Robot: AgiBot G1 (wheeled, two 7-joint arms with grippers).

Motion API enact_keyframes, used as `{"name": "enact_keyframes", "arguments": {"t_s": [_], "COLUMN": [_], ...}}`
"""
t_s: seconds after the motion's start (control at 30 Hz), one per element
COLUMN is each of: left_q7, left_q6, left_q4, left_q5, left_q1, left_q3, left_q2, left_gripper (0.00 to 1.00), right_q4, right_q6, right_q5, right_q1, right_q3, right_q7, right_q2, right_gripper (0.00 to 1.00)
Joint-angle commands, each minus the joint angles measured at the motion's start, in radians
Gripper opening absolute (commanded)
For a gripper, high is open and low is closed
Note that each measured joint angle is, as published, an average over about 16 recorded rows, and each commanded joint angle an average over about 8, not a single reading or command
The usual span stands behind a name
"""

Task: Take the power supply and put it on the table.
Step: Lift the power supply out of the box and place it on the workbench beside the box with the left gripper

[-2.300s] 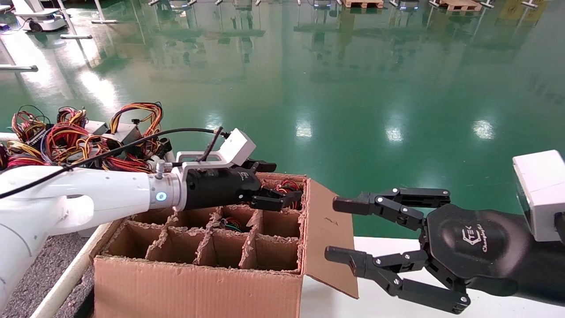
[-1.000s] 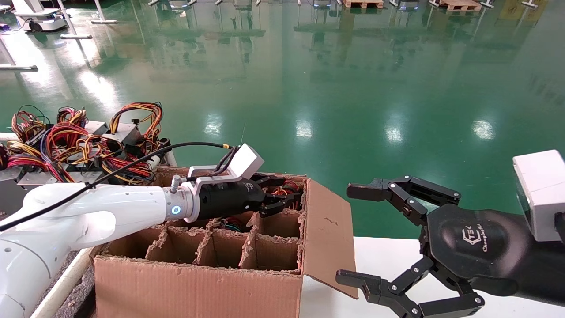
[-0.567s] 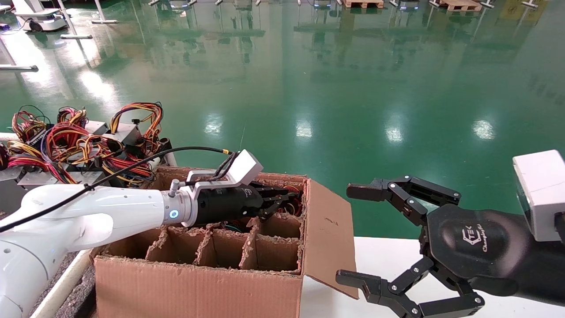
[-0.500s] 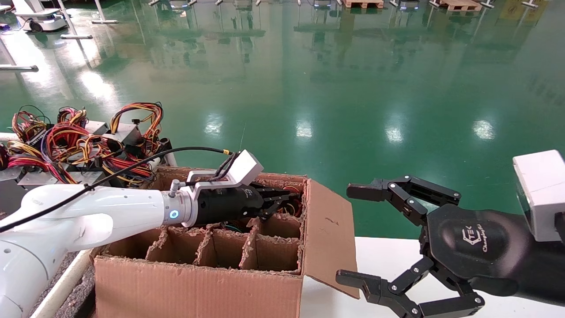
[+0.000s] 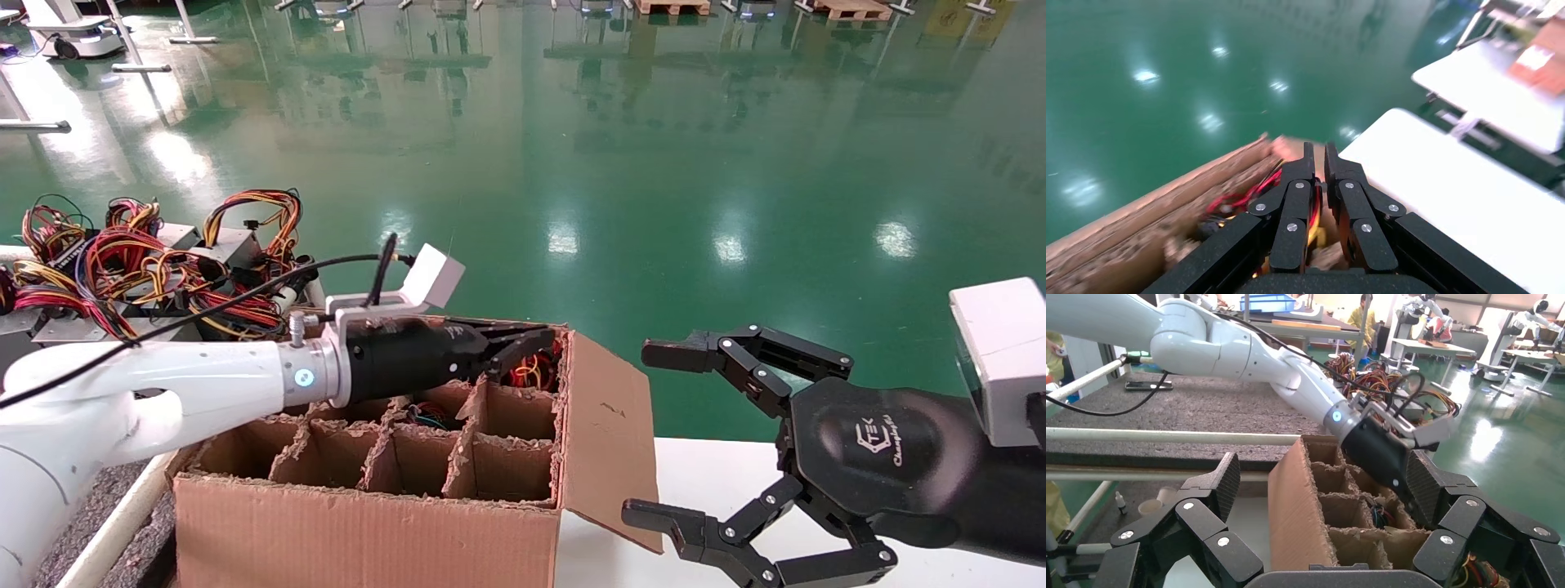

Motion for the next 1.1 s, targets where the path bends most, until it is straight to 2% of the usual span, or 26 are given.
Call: {"name": "enact_keyframes", "arguments": {"t_s": [0.03,0.23,0.57,1.1], "left_q7": [-0.016,-0.030,-0.048,-0.111], "left_q6": [0.037,0.077,0.066,0.096], "left_q4": [0.006,0.029,0.055,0.040], "left_q5": [-0.016,-0.051,-0.097,-0.077], "left_q1": [-0.008,-0.043,-0.121,-0.348], "left_q3": [-0.009,-0.032,-0.065,-0.053], "left_q2": [-0.006,-0.025,-0.061,-0.154], "left_gripper": [0.00,0.00,0.00,0.00], "right_q4": [0.000,0.000,0.000,0.000], "right_q6": [0.000,0.000,0.000,0.000], "right_q5": [0.000,0.000,0.000,0.000], "right_q1": [0.000,0.000,0.000,0.000], "right_q3": [0.000,0.000,0.000,0.000], "right_q7": [0.000,0.000,0.000,0.000], "right_q2": [0.000,0.000,0.000,0.000], "right_gripper": [1.00,1.00,1.00,1.00]}}
